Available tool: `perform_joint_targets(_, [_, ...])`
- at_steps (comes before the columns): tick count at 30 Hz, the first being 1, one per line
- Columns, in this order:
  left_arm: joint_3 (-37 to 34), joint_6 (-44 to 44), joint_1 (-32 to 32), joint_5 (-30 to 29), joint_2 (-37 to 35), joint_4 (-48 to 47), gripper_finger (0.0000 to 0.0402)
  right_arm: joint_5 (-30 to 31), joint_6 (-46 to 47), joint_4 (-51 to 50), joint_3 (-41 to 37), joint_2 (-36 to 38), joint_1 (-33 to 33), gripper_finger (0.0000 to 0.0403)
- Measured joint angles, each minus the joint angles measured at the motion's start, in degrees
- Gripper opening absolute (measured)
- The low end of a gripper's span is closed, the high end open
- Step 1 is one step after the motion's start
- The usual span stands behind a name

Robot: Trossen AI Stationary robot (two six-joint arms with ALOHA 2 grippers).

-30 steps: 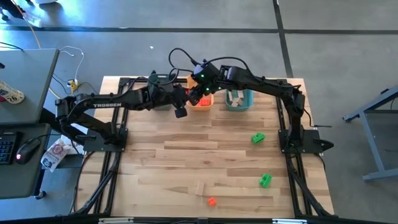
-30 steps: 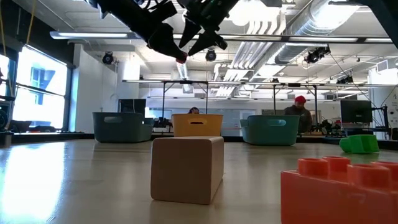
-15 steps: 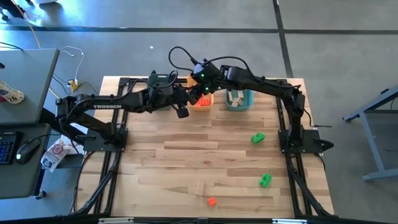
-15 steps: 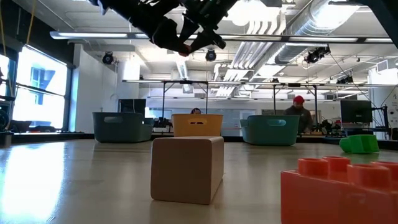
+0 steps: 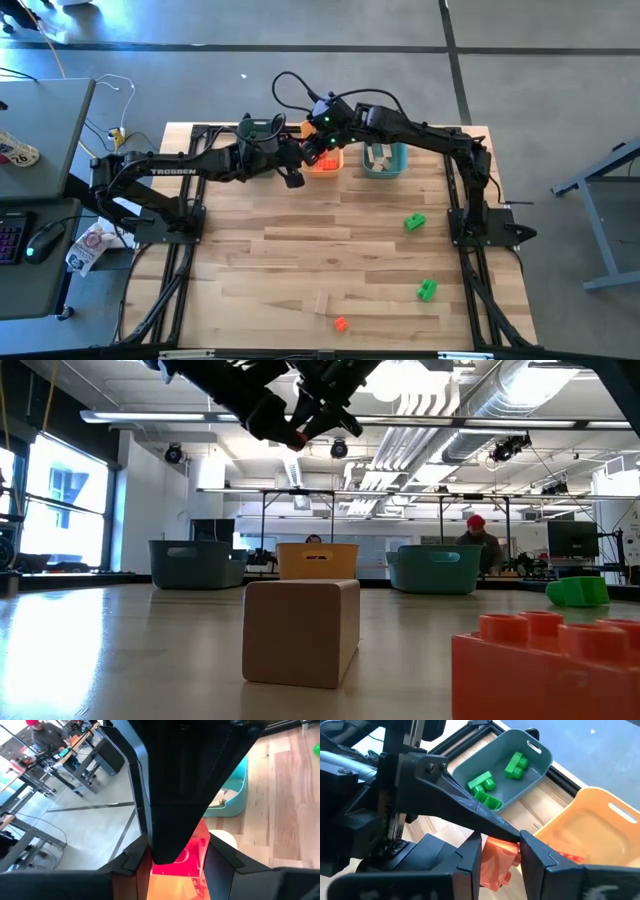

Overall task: Sort & place blocks by color
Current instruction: Put the orange game piece into the yellow bin

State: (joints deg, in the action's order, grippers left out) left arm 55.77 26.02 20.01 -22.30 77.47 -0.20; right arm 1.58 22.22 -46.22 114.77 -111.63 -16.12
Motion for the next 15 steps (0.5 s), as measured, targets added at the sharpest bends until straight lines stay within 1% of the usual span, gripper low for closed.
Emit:
perform_joint_targets(3, [0.0,1.6,0.0,-1.1,0.0,0.3,0.0118,-0.1,-0.2,0.2,0.0,0.0,0.0,0.0081])
perform_joint_targets(9, [0.0,2.1,0.0,-2.4,0.0,2.0,0.0118,-0.6,0.3,-0.2,0.0,0.0,0.0,0.0158])
perform_joint_targets(11, [0.0,2.2,0.0,-3.1,-0.1,2.4,0.0118,-1.0,1.0,-0.5,0.0,0.0,0.0,0.0176])
perform_joint_targets(13, [0.0,2.3,0.0,-4.4,-0.1,3.0,0.0118,-0.7,1.9,-0.5,0.0,0.0,-0.1,0.0185])
perform_joint_targets(15, [0.0,3.0,-0.3,-4.5,-0.1,3.2,0.0118,-0.5,2.0,-0.2,0.0,0.0,-0.1,0.0186])
